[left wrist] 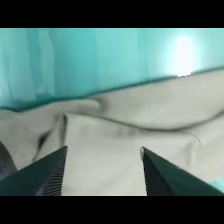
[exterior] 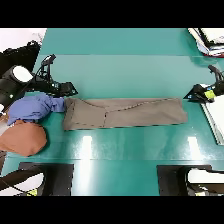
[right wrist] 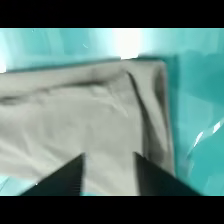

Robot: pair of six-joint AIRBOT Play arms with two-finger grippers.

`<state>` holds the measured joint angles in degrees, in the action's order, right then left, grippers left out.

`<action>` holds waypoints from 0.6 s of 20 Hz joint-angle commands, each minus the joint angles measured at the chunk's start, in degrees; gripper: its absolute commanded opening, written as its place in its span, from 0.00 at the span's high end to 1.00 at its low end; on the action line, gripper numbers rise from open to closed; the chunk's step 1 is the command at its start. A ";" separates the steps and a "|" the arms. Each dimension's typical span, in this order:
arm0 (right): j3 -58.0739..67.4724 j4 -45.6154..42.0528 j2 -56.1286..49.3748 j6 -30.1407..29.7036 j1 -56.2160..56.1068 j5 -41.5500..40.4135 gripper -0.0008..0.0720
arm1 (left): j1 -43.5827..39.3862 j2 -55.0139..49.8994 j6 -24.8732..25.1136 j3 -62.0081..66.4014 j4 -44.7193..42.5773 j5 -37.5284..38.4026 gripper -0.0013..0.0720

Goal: Fold the shirts.

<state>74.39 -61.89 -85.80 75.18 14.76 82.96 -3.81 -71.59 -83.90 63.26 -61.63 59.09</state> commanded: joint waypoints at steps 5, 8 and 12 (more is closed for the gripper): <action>-10.56 1.05 -0.83 -5.49 10.25 -1.44 0.18 | -6.51 -0.26 0.31 0.87 2.21 -0.33 0.95; -14.51 7.74 -3.48 -9.68 9.92 -2.01 0.18 | -10.80 -0.37 0.17 0.87 2.23 -4.57 0.95; -14.82 12.90 -7.93 -9.97 7.08 -2.16 0.23 | -15.10 -2.10 -0.55 0.90 2.56 -6.54 0.95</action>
<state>60.77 -52.14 -91.15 66.59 23.16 82.13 -15.97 -72.66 -83.90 64.10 -59.35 54.52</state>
